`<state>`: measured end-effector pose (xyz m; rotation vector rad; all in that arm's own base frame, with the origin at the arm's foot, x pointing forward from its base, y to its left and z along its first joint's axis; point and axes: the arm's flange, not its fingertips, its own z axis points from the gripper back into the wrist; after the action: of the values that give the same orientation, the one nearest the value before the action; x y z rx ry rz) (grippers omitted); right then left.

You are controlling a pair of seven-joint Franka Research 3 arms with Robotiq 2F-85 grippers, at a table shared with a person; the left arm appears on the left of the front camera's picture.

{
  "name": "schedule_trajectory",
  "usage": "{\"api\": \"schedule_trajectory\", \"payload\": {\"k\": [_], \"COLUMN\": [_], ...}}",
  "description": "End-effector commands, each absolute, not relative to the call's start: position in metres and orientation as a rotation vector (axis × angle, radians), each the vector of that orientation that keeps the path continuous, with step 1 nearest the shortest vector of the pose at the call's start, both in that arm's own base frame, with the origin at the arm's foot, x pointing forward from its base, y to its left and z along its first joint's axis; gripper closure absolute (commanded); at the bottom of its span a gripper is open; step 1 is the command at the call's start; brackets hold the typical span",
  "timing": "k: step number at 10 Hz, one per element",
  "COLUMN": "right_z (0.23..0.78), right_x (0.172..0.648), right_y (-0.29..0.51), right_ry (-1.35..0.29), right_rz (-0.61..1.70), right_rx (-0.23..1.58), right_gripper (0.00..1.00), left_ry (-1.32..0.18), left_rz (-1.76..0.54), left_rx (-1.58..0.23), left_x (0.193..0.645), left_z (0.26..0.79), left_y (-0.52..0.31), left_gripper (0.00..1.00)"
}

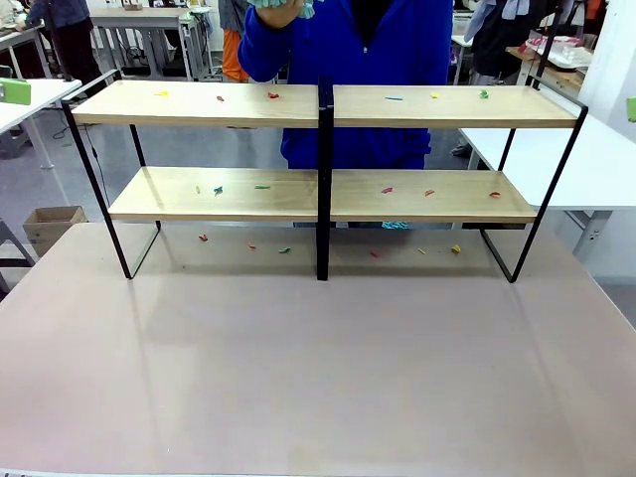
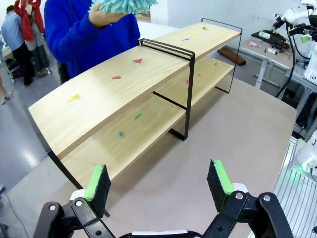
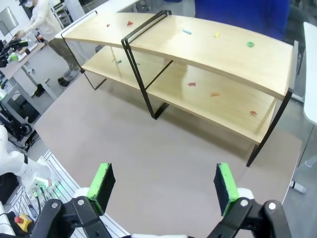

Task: Clean the shelves.
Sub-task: Pick up the Duster when the human hands it over.

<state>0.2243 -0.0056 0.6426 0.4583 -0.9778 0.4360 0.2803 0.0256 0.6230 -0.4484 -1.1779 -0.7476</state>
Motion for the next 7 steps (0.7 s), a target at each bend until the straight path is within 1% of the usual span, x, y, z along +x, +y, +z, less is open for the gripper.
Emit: {"api": "schedule_trajectory", "payload": {"k": [1, 3, 4, 7], "right_z": [0.577, 0.579, 0.649, 0.649], "right_x": [0.194, 0.197, 0.218, 0.218], "right_y": [0.011, 0.013, -0.004, -0.004], "right_ry": [-1.033, -1.036, -1.008, -1.008], "right_rz": [0.418, 0.404, 0.439, 0.439], "right_rx": [0.426, 0.405, 0.437, 0.437], "right_gripper": [0.00, 0.00, 0.00, 0.00], "left_ry": [-1.170, -1.170, -1.170, -1.170], "left_rz": [-0.742, -0.742, -0.742, -0.742], "left_rx": [-0.453, -0.453, -0.453, -0.453], "left_x": [0.281, 0.281, 0.281, 0.281], "left_z": [0.622, 0.622, 0.622, 0.622], "left_y": [0.027, 0.027, 0.027, 0.027], "left_gripper": [0.00, 0.00, 0.00, 0.00]}}
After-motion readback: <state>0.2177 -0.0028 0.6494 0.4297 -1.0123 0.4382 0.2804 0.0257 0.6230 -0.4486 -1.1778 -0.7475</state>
